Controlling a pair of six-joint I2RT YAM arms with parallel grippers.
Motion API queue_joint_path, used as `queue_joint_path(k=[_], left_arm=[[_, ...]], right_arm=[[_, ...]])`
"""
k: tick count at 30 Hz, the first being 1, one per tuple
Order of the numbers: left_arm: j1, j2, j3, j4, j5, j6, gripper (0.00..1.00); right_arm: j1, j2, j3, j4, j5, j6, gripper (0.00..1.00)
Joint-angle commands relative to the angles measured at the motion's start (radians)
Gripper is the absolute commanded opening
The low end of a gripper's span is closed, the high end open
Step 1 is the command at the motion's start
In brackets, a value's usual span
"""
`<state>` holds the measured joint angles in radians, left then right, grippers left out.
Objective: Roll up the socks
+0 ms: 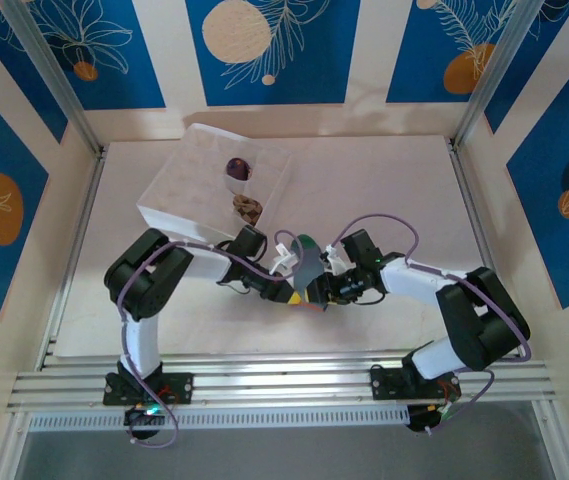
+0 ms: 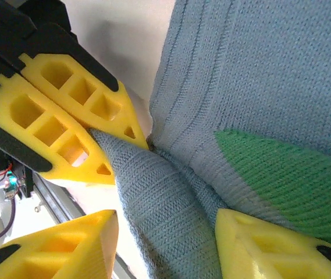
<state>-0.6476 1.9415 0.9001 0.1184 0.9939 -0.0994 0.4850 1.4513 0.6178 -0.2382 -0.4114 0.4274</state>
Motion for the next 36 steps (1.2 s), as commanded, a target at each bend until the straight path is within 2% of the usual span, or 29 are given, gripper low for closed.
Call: queue_joint_path(k=[1,5,7,8,10,12,14,18,23,27,31,36], left_arm=[[0.026,0.047,0.013,-0.019,-0.011,-0.071,0.00],[0.039,0.054,-0.007,0.021,-0.023,-0.122,0.00],[0.044,0.049,-0.026,0.057,-0.029,-0.144,0.00],[0.044,0.045,-0.028,0.052,-0.037,-0.139,0.00],[0.043,0.035,-0.030,0.034,-0.046,-0.101,0.00],[0.043,0.006,-0.055,0.058,-0.044,-0.060,0.00],[0.042,-0.044,-0.093,0.101,-0.048,-0.013,0.09],[0.034,-0.179,-0.175,0.138,-0.147,0.140,0.26],[0.005,-0.340,-0.254,0.152,-0.241,0.382,0.29],[-0.075,-0.449,-0.300,0.145,-0.405,0.607,0.31],[-0.191,-0.482,-0.335,0.194,-0.612,0.809,0.36],[-0.298,-0.406,-0.342,0.303,-0.834,0.974,0.41]], right_arm=[[0.025,-0.001,-0.015,-0.042,0.024,-0.021,0.49],[0.055,0.025,0.005,-0.064,0.050,-0.028,0.46],[0.065,0.045,0.018,-0.078,0.063,-0.029,0.37],[0.067,0.057,0.026,-0.089,0.077,-0.027,0.30],[0.066,0.078,0.043,-0.116,0.106,-0.014,0.16],[0.056,0.105,0.073,-0.164,0.140,0.004,0.08],[0.037,0.137,0.103,-0.213,0.158,0.016,0.05],[-0.008,0.221,0.158,-0.293,0.158,0.031,0.02],[-0.012,0.301,0.218,-0.364,0.156,0.018,0.02],[-0.001,0.346,0.260,-0.403,0.158,0.000,0.02],[0.011,0.381,0.283,-0.418,0.151,-0.015,0.02],[0.012,0.408,0.298,-0.429,0.118,-0.024,0.01]])
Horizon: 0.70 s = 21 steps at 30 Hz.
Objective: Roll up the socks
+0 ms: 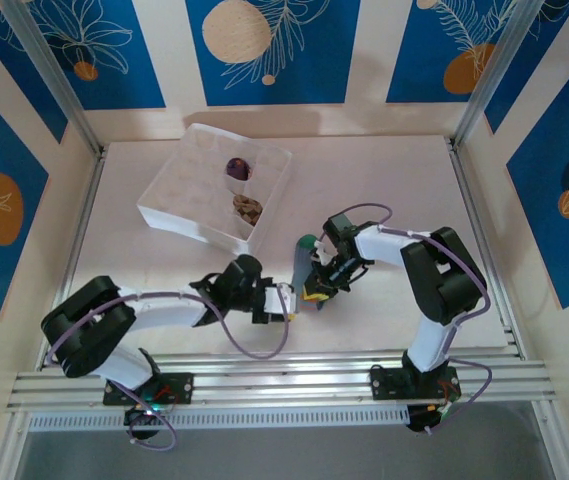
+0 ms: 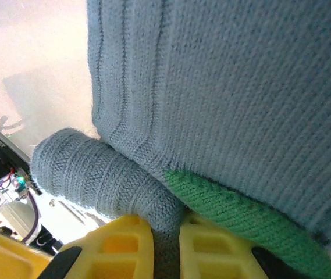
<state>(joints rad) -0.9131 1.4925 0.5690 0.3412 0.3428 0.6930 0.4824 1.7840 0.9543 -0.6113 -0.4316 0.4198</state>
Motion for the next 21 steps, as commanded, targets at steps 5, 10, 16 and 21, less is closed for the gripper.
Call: queue_joint_path(k=[5,10,16,21], left_arm=[[-0.063,0.159,0.001,0.176,-0.259,0.239,0.45],[-0.068,0.250,0.017,0.221,-0.302,0.252,0.47],[-0.071,0.280,0.008,0.240,-0.352,0.241,0.27],[-0.061,0.226,0.085,-0.034,-0.280,0.143,0.00]], right_arm=[[0.012,0.094,-0.025,-0.068,0.108,-0.031,0.01],[0.010,0.099,-0.022,-0.071,0.079,-0.046,0.01],[0.014,0.092,-0.014,-0.069,-0.004,-0.104,0.04],[-0.003,0.001,-0.034,-0.034,0.012,-0.104,0.31]])
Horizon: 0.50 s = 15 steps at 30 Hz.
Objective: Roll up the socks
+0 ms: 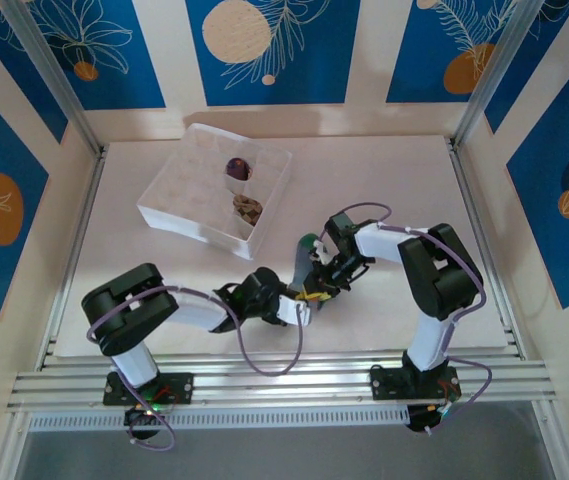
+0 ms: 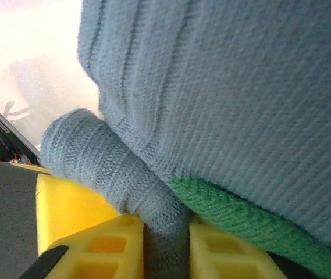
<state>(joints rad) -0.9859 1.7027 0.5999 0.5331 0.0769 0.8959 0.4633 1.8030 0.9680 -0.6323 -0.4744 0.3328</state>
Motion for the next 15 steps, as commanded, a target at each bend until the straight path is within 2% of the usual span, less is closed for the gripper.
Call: queue_joint_path(k=[1,4,11,15], left_arm=[[0.017,0.009,0.074,-0.280,0.019,-0.085,0.00],[0.035,0.011,0.124,-0.423,0.122,-0.164,0.00],[0.085,0.088,0.318,-0.814,0.337,-0.286,0.00],[0.114,0.147,0.415,-0.949,0.457,-0.340,0.00]], right_arm=[[0.008,-0.045,-0.058,0.002,0.062,-0.005,0.34],[-0.026,-0.139,-0.104,0.066,0.090,0.047,0.43],[-0.051,-0.309,-0.196,0.116,0.247,0.115,0.46],[-0.055,-0.377,-0.258,0.200,0.198,0.128,0.45]])
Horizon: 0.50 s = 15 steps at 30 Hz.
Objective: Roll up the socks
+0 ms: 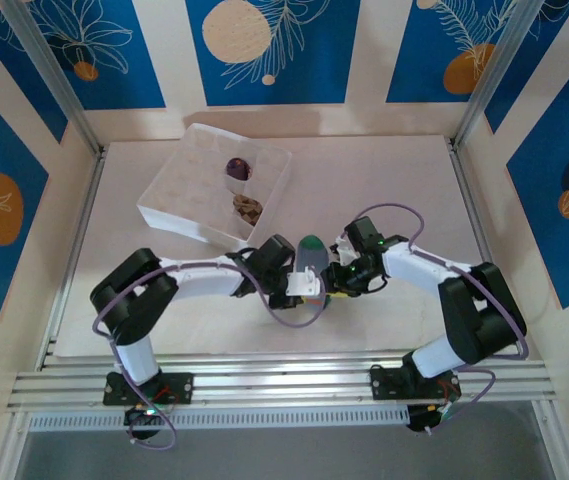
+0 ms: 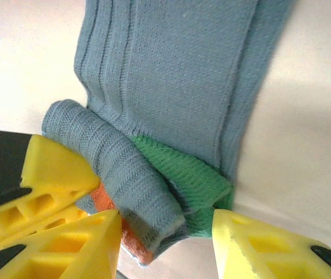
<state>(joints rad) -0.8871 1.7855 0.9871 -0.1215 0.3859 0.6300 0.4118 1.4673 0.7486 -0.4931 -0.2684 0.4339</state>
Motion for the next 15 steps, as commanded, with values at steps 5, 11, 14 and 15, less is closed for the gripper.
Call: queue_joint_path(k=[5,11,14,15], left_arm=[[0.063,0.143,0.135,-0.404,0.284,-0.137,0.00],[0.129,0.219,0.212,-0.451,0.395,-0.214,0.00],[0.157,0.239,0.228,-0.430,0.410,-0.283,0.00],[0.162,0.248,0.235,-0.425,0.415,-0.305,0.00]], right_arm=[[-0.004,-0.062,-0.088,0.173,-0.083,0.034,0.45],[-0.002,-0.057,-0.109,0.247,-0.133,0.032,0.46],[0.002,-0.045,-0.109,0.250,-0.158,0.022,0.46],[0.005,-0.039,-0.112,0.252,-0.163,0.017,0.46]])
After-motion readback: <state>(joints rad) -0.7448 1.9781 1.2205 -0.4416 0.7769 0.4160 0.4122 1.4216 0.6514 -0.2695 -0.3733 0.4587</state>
